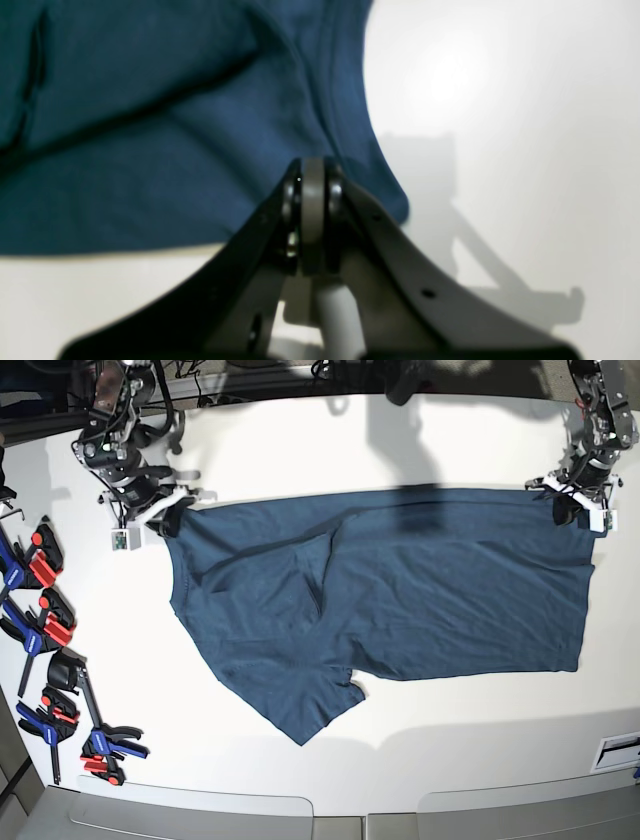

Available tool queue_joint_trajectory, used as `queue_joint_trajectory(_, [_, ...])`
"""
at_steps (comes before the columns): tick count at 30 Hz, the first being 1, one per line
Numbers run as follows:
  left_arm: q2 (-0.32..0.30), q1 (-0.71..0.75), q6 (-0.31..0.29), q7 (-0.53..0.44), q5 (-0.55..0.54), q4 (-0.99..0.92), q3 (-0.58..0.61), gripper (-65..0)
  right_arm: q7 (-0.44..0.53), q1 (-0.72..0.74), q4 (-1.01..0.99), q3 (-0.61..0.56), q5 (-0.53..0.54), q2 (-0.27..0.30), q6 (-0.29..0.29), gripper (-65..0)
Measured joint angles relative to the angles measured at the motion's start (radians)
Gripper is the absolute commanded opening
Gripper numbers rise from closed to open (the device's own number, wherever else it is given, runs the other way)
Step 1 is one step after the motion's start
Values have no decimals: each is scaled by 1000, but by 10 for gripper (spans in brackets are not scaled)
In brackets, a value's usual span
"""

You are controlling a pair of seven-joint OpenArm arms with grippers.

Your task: Fold the T-shirt properly

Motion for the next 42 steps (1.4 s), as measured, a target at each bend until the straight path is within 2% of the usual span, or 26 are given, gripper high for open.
queue_joint_trajectory(5, [0, 0, 2, 13, -48, 0, 0, -650, 24, 4, -71, 0, 6, 0, 0, -650])
queue_joint_trajectory(12, [-2, -3, 3, 43, -61, -2, -1, -650, 67, 14, -153, 2, 35, 3, 8, -650])
queue_joint_trajectory(19, [-5, 4, 0, 91, -82, 6, -2, -650, -38, 14, -156, 6, 110, 18, 8, -650])
queue_joint_trajectory(24, [-8, 79, -10, 84, -160, 32, -7, -650, -57, 2, -156, 6, 116, 31, 16, -650])
queue_joint_trajectory(29, [-8, 161, -9, 89, -153, 100, -7, -650, -52, -43, -150, 6, 149, 52, 24, -650])
queue_joint_trajectory(35, [-5, 255, 0, 119, -129, 193, -6, -650, -73, -131, -147, 6, 290, 109, 42, -650])
queue_joint_trajectory(42, [-5, 304, 0, 124, -72, 242, -3, -650, -67, -209, -138, 14, 327, 150, 69, -650])
